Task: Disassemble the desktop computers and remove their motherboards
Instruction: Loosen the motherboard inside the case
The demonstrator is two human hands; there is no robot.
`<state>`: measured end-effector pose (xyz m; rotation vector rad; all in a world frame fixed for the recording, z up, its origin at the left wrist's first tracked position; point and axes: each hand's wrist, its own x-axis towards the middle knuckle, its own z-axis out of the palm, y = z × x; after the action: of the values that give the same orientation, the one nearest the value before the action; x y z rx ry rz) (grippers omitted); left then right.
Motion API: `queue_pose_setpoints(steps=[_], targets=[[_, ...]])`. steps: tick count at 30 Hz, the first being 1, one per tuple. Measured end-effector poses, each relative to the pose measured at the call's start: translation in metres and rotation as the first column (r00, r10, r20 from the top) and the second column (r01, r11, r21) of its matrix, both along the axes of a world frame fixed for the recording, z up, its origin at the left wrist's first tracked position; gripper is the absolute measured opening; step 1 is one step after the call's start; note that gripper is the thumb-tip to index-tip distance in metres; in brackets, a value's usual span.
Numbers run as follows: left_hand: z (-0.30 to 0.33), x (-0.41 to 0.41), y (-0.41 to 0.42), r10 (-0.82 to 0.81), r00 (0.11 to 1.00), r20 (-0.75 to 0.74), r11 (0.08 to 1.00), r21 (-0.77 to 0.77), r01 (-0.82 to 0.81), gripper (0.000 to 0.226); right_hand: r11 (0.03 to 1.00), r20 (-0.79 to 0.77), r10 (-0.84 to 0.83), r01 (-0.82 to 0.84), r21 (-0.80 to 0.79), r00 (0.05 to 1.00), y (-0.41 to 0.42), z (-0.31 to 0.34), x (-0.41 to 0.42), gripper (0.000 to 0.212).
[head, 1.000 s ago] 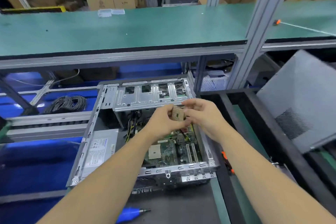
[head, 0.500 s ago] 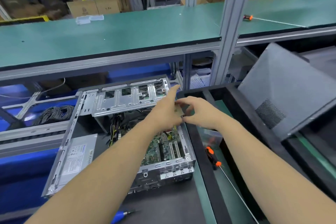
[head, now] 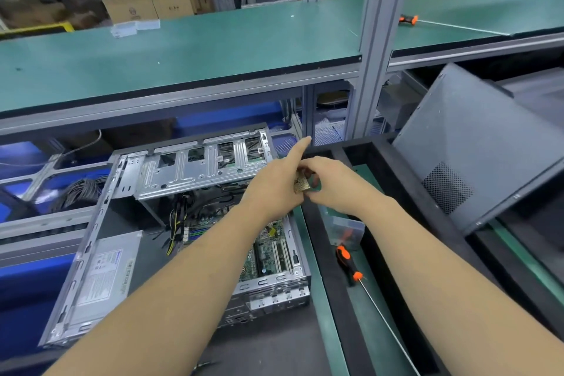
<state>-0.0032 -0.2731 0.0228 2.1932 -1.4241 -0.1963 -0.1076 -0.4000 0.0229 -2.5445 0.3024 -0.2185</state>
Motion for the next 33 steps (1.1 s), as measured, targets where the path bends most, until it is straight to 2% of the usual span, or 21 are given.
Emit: queue_pose_setpoints(steps=[4,7,11,13,16,17,20,28,33], targets=[[-0.005,0.001,-0.005,0.000,1.000,-0.019,1.000,-0.007,0.000,0.109,0.999,-0.002,-0.025,0.025,-0.024,1.000,-0.006,-0.007,0.006,0.049],[-0.013,0.002,-0.007,-0.043,0.997,0.059,0.998,-0.052,0.046,0.110,0.998,-0.030,-0.030,0.029,-0.055,0.999,-0.008,-0.011,0.012,0.037],[-0.017,0.008,-0.008,-0.109,0.970,0.216,0.994,-0.005,0.113,0.105,0.995,-0.029,-0.048,0.045,-0.090,0.998,-0.015,-0.021,0.015,0.047],[-0.020,0.014,-0.005,-0.027,0.979,0.201,1.000,0.021,0.023,0.097,0.985,-0.065,-0.100,0.090,-0.144,0.993,-0.024,-0.031,0.016,0.045],[-0.025,0.023,0.009,0.227,0.974,0.022,0.972,-0.062,-0.225,0.059,0.978,-0.212,-0.149,0.113,-0.173,0.966,-0.034,-0.053,0.017,0.042],[-0.028,0.027,0.015,0.288,0.958,0.005,0.955,-0.074,-0.287,0.046,0.978,-0.265,-0.150,0.104,-0.180,0.953,-0.035,-0.060,0.018,0.040],[-0.037,0.037,0.037,0.352,0.932,0.091,0.936,-0.026,-0.351,0.024,0.967,-0.387,-0.159,0.064,-0.248,0.908,-0.030,-0.085,0.024,0.034],[-0.059,0.045,0.071,0.341,0.932,0.121,0.933,0.073,-0.351,0.016,0.905,-0.526,-0.242,-0.006,-0.425,0.815,-0.019,-0.130,0.044,0.038],[-0.057,0.054,0.084,0.450,0.891,0.059,0.883,0.121,-0.454,0.014,0.891,-0.542,-0.250,-0.030,-0.454,0.802,-0.017,-0.125,0.046,0.039]])
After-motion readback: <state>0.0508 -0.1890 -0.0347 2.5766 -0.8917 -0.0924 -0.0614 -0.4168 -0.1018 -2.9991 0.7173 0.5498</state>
